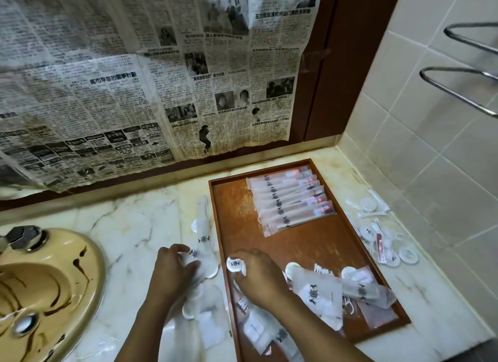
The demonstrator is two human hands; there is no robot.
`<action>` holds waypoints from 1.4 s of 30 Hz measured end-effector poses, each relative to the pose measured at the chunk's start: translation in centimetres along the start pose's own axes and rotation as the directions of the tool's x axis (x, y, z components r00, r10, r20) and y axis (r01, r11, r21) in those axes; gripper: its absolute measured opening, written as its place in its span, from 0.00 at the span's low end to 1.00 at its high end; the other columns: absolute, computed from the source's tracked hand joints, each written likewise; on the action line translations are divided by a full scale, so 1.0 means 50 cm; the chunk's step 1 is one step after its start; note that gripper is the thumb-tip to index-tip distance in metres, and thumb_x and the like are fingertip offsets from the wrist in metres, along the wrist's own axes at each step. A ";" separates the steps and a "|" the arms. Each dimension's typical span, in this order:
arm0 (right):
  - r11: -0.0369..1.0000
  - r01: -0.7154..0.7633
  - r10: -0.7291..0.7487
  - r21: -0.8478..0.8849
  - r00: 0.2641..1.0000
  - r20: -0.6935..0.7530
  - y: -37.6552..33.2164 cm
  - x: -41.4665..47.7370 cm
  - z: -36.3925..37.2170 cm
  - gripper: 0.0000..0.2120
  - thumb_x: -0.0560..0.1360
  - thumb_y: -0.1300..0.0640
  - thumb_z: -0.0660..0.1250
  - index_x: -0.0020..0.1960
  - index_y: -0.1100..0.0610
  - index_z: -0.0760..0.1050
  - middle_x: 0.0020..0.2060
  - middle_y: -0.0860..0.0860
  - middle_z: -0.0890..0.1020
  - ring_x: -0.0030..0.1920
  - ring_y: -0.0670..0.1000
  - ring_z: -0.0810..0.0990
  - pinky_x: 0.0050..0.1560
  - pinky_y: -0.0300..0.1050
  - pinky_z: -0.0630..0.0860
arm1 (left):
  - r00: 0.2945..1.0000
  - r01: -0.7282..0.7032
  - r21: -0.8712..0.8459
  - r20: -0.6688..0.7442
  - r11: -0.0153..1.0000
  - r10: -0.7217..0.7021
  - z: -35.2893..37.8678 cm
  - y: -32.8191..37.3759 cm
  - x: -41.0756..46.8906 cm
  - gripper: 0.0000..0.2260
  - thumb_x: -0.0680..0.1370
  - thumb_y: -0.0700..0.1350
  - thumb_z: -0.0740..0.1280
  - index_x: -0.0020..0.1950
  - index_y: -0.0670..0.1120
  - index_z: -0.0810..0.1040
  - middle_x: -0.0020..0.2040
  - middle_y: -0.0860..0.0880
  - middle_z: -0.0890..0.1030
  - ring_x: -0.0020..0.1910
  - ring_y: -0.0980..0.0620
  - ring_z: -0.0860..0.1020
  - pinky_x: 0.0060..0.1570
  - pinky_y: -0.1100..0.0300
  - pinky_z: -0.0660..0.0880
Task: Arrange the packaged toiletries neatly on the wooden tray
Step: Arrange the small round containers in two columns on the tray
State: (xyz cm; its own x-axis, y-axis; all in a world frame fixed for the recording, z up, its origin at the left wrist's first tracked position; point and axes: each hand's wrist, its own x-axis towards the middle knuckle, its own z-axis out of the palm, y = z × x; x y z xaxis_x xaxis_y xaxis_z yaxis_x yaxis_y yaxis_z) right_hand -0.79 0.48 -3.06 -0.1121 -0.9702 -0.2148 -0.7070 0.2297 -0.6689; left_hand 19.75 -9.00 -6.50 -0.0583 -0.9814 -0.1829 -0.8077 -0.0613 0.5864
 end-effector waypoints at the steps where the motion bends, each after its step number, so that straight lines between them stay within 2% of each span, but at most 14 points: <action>1: 0.999 0.012 -0.012 -0.033 1.000 0.007 -0.013 0.013 0.005 0.18 0.76 0.52 0.67 0.65 0.44 0.76 0.60 0.49 0.80 0.61 0.53 0.77 0.58 0.45 0.75 | 1.000 0.003 -0.009 0.016 1.000 -0.003 0.000 0.002 -0.003 0.19 0.70 0.44 0.79 0.59 0.46 0.80 0.51 0.46 0.76 0.39 0.59 0.74 0.38 0.67 0.69; 5: 0.986 0.034 -0.030 -0.163 0.999 0.028 -0.058 0.065 0.037 0.23 0.77 0.46 0.69 0.70 0.48 0.72 0.62 0.53 0.78 0.61 0.57 0.78 0.58 0.49 0.76 | 0.996 0.021 -0.081 0.083 0.997 -0.015 0.004 -0.002 -0.014 0.26 0.69 0.45 0.80 0.64 0.49 0.74 0.54 0.48 0.70 0.42 0.58 0.76 0.37 0.72 0.68; 9: 0.939 0.017 -0.026 -0.344 0.999 -0.021 -0.094 0.105 0.073 0.25 0.76 0.42 0.70 0.66 0.54 0.72 0.60 0.56 0.78 0.61 0.59 0.77 0.59 0.52 0.74 | 0.996 0.030 -0.124 0.093 0.992 -0.018 0.007 -0.007 -0.012 0.31 0.68 0.47 0.82 0.67 0.49 0.72 0.56 0.47 0.68 0.45 0.55 0.76 0.43 0.66 0.69; 14: 0.902 -0.022 0.001 -0.431 0.999 -0.049 -0.110 0.134 0.092 0.20 0.76 0.48 0.71 0.64 0.57 0.73 0.60 0.56 0.78 0.61 0.59 0.77 0.61 0.52 0.71 | 0.994 0.044 -0.112 0.103 0.993 -0.032 0.005 -0.034 -0.003 0.30 0.71 0.48 0.79 0.69 0.48 0.71 0.57 0.48 0.66 0.42 0.57 0.73 0.48 0.61 0.68; 17: 0.897 0.008 -0.083 -0.443 0.985 -0.150 -0.097 0.136 0.087 0.10 0.76 0.60 0.67 0.58 0.55 0.77 0.52 0.55 0.81 0.54 0.58 0.81 0.54 0.52 0.75 | 0.996 0.041 -0.078 0.082 0.996 -0.035 0.005 -0.038 0.001 0.26 0.72 0.49 0.79 0.66 0.49 0.73 0.55 0.50 0.70 0.43 0.56 0.75 0.46 0.57 0.71; 19: 0.902 0.049 -0.137 -0.428 0.974 -0.178 -0.084 0.137 0.083 0.10 0.74 0.62 0.68 0.54 0.54 0.79 0.47 0.54 0.81 0.49 0.58 0.81 0.48 0.52 0.77 | 0.998 0.046 -0.068 0.050 0.997 -0.043 0.005 -0.039 0.002 0.24 0.72 0.49 0.78 0.65 0.48 0.73 0.54 0.50 0.72 0.45 0.53 0.75 0.46 0.56 0.72; 21: 0.897 0.127 -0.207 -0.424 0.967 -0.149 -0.076 0.135 0.077 0.12 0.74 0.62 0.68 0.55 0.52 0.78 0.47 0.53 0.80 0.50 0.57 0.80 0.50 0.52 0.76 | 0.998 0.057 -0.087 0.011 0.995 -0.057 0.006 -0.042 0.002 0.24 0.73 0.48 0.77 0.65 0.47 0.73 0.55 0.49 0.72 0.48 0.50 0.77 0.47 0.54 0.74; 24: 0.893 0.259 -0.278 -0.367 0.961 0.003 -0.082 0.120 0.066 0.14 0.76 0.58 0.66 0.61 0.49 0.78 0.53 0.53 0.79 0.56 0.57 0.78 0.57 0.52 0.73 | 0.997 0.068 -0.117 -0.021 0.991 -0.071 0.006 -0.046 0.005 0.26 0.73 0.46 0.77 0.68 0.46 0.71 0.58 0.46 0.71 0.49 0.46 0.79 0.48 0.54 0.75; 27: 0.850 0.297 -0.248 -0.434 0.954 0.168 -0.093 0.105 0.069 0.16 0.76 0.53 0.69 0.64 0.49 0.77 0.59 0.56 0.78 0.61 0.59 0.76 0.62 0.53 0.71 | 0.997 0.070 -0.104 -0.032 0.992 -0.074 0.003 -0.043 0.013 0.29 0.75 0.44 0.75 0.72 0.47 0.68 0.62 0.45 0.67 0.46 0.44 0.79 0.46 0.55 0.72; 32: 0.818 0.223 -0.185 -0.530 0.975 0.124 -0.090 0.101 0.060 0.20 0.74 0.66 0.63 0.63 0.53 0.78 0.56 0.58 0.78 0.59 0.61 0.76 0.58 0.52 0.70 | 1.000 0.006 -0.056 -0.019 0.998 -0.007 -0.014 -0.037 0.040 0.22 0.77 0.40 0.71 0.71 0.49 0.73 0.61 0.49 0.66 0.46 0.50 0.75 0.49 0.57 0.72; 35: 0.811 0.220 -0.192 -0.543 0.975 0.108 -0.097 0.108 0.056 0.16 0.74 0.61 0.67 0.61 0.53 0.78 0.55 0.58 0.78 0.58 0.60 0.77 0.59 0.53 0.69 | 0.998 -0.056 -0.056 0.020 0.997 0.057 -0.018 -0.021 0.057 0.20 0.76 0.45 0.75 0.67 0.48 0.77 0.58 0.50 0.69 0.49 0.53 0.75 0.51 0.59 0.71; 37: 0.791 0.246 -0.208 -0.561 0.969 0.132 -0.106 0.112 0.059 0.14 0.76 0.60 0.66 0.61 0.53 0.79 0.56 0.58 0.78 0.58 0.60 0.77 0.60 0.54 0.69 | 0.990 -0.099 -0.012 0.104 0.995 0.100 -0.016 -0.014 0.068 0.23 0.73 0.48 0.78 0.67 0.48 0.78 0.56 0.51 0.69 0.48 0.54 0.76 0.51 0.59 0.74; 39: 0.758 0.275 -0.218 -0.592 0.961 0.168 -0.112 0.114 0.064 0.15 0.77 0.62 0.62 0.62 0.54 0.79 0.58 0.58 0.78 0.59 0.60 0.76 0.62 0.54 0.67 | 0.976 -0.145 0.056 0.171 0.988 0.133 -0.012 -0.011 0.076 0.24 0.73 0.50 0.78 0.66 0.48 0.78 0.55 0.52 0.69 0.47 0.53 0.78 0.52 0.56 0.77; 42: 0.716 0.297 -0.225 -0.632 0.955 0.194 -0.112 0.118 0.066 0.17 0.77 0.64 0.60 0.64 0.55 0.77 0.60 0.59 0.77 0.60 0.60 0.76 0.63 0.54 0.66 | 0.971 -0.164 0.091 0.190 0.982 0.144 -0.013 -0.013 0.086 0.21 0.72 0.52 0.78 0.63 0.50 0.80 0.54 0.53 0.69 0.46 0.54 0.78 0.51 0.56 0.78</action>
State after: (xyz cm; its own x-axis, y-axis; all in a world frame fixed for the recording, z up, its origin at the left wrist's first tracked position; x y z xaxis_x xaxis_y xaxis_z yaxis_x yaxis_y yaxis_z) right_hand 4.83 -6.28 -2.91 0.1875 -0.9632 -0.1928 -0.9807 -0.1724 -0.0925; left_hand 20.39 -13.29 -7.14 -0.2847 -0.9272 -0.2433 -0.8374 0.1170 0.5339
